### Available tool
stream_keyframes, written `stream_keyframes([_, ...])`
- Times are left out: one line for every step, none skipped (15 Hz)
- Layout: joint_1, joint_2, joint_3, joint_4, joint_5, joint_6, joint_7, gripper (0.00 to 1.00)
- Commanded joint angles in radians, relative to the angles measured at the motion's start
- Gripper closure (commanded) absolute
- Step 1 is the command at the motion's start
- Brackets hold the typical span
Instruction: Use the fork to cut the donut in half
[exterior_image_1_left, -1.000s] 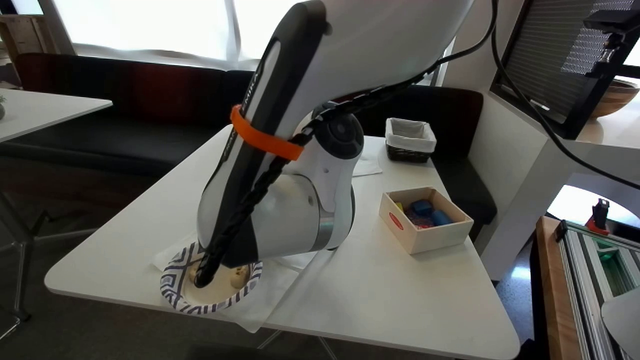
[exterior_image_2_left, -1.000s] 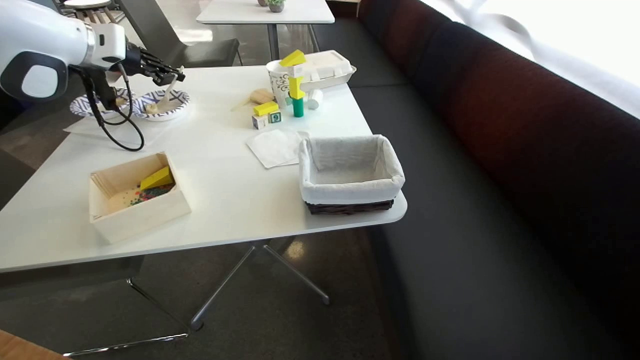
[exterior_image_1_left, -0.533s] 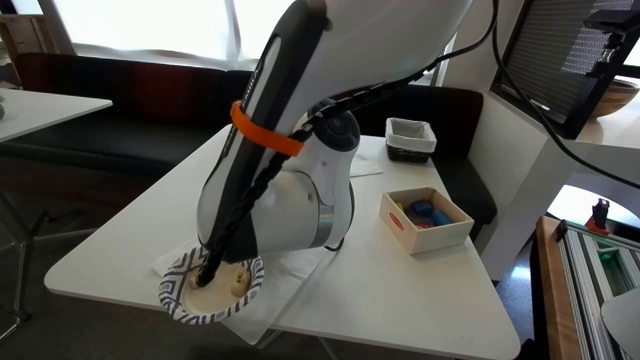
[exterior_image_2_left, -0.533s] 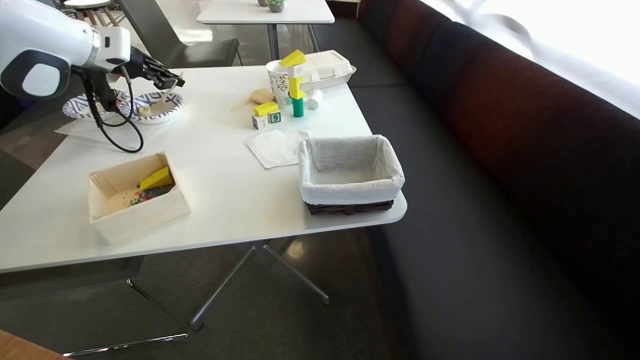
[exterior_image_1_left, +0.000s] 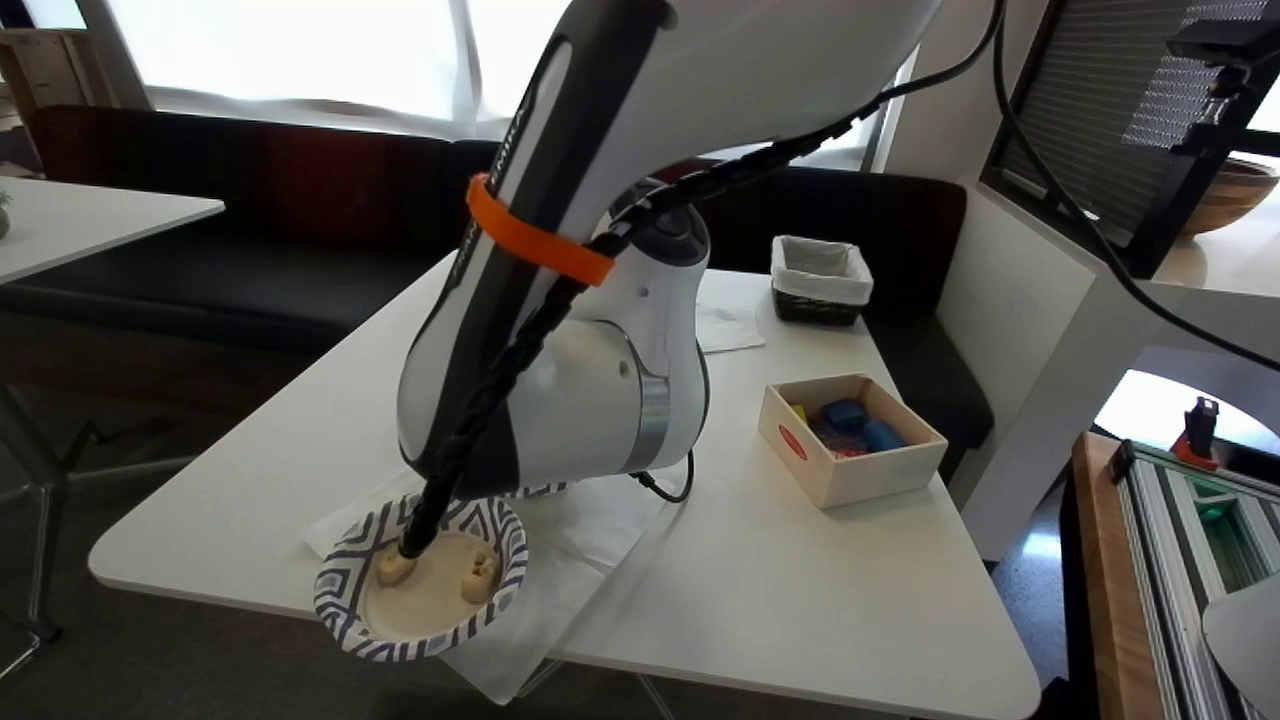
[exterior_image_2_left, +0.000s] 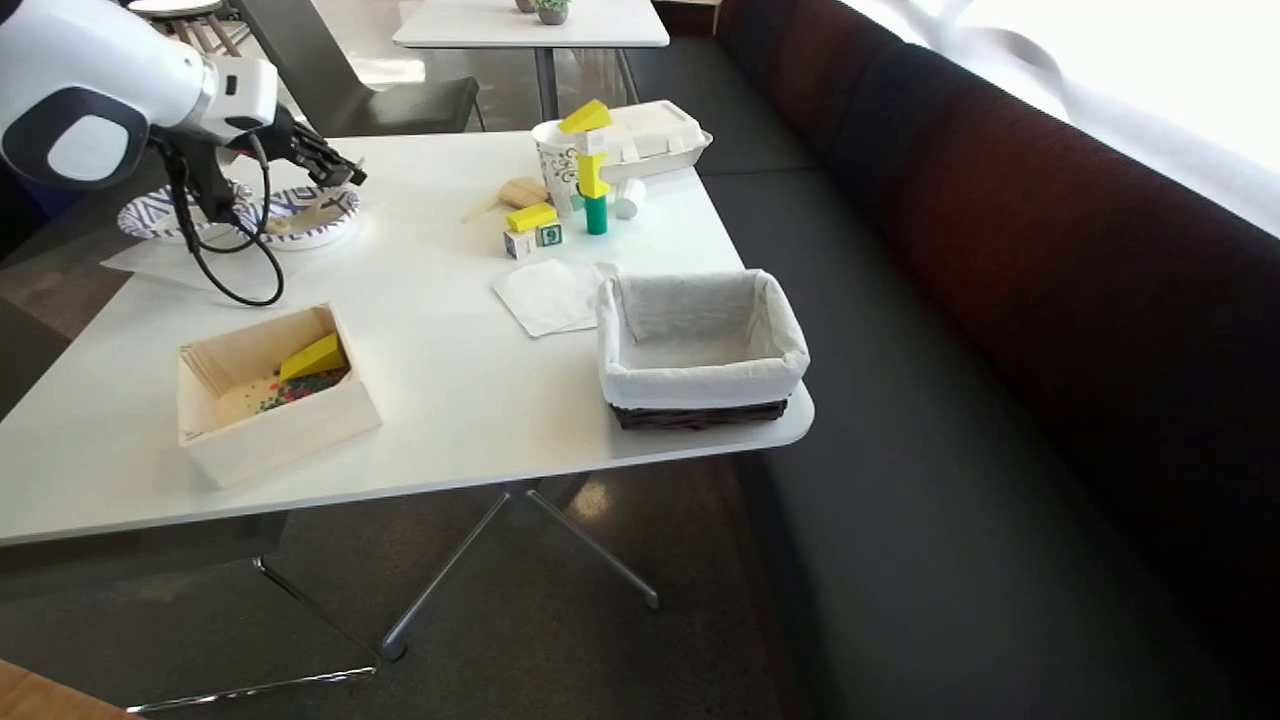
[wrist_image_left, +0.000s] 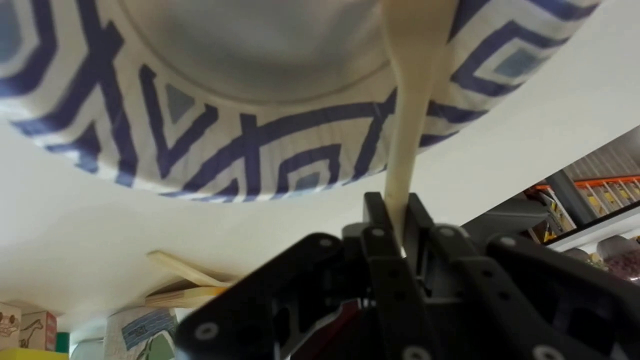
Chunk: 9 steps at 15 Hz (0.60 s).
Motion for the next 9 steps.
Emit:
stream_keyframes([-0.006,-0.028,-0.006,-0.044,-0.048,-0.088,0.017,0.97])
stream_keyframes([-0.007,-0.033,-0.009,-0.047,-0.057,-0.102,0.019,0.97])
stream_keyframes([-0.008,-0.039,-0.012,-0.052,-0.069,-0.115,0.021,0.97])
stream_keyframes([-0.010,-0.044,-0.015,-0.055,-0.082,-0.129,0.025,0.97])
stream_keyframes([-0.015,-0.051,-0.015,-0.063,-0.097,-0.146,0.028,0.97])
stream_keyframes([-0.018,-0.058,-0.015,-0.070,-0.112,-0.165,0.033,0.97])
stream_keyframes([-0.019,-0.064,-0.020,-0.077,-0.127,-0.184,0.035,0.97])
stream_keyframes([-0.018,-0.067,-0.026,-0.081,-0.140,-0.197,0.037,0.97])
stream_keyframes([-0.018,-0.074,-0.031,-0.087,-0.155,-0.216,0.040,0.97])
